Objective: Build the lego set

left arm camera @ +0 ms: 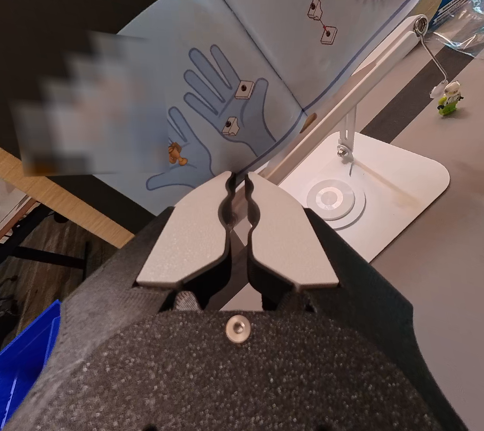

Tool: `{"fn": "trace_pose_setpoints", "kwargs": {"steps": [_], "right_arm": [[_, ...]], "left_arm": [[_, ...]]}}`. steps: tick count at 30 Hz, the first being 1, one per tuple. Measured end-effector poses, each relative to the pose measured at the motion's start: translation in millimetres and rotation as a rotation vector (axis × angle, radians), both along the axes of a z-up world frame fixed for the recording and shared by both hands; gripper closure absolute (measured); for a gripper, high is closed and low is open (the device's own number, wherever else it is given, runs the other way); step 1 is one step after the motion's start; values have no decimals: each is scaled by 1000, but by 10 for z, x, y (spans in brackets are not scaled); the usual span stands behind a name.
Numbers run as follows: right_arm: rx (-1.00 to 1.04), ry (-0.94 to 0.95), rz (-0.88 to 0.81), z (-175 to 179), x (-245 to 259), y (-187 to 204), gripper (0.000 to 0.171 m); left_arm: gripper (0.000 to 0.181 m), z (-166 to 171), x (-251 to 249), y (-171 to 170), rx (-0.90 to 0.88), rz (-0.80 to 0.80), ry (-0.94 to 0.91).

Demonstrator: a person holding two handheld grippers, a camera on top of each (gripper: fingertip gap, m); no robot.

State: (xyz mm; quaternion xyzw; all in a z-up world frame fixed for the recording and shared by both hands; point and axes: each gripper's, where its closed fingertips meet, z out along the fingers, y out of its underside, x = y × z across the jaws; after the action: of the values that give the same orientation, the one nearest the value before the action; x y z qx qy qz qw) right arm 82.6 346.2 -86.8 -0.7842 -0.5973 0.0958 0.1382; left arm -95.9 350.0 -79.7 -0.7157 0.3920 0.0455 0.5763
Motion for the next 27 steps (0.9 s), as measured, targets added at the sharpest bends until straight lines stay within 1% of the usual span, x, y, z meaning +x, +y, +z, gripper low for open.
{"fn": "trace_pose_setpoints", "kwargs": {"steps": [7,11,15,22,27], "right_arm": [[25,-8,16,6,0,-6,171],[73,26,33,48,-6,-52,171],[106,48,41,96,1,-99,171],[63,77,42,164,-62,-189,171],[24,87,44,176,-104,-216,171]], "left_arm": [[175,-2,-11,-8,0,1,0],[175,8,-22,-34,2,-2,-4],[175,88,28,-84,17,-5,-9],[171,310,466,-270,77,-86,4],[166,326,880,-215,81,-162,73]]}}
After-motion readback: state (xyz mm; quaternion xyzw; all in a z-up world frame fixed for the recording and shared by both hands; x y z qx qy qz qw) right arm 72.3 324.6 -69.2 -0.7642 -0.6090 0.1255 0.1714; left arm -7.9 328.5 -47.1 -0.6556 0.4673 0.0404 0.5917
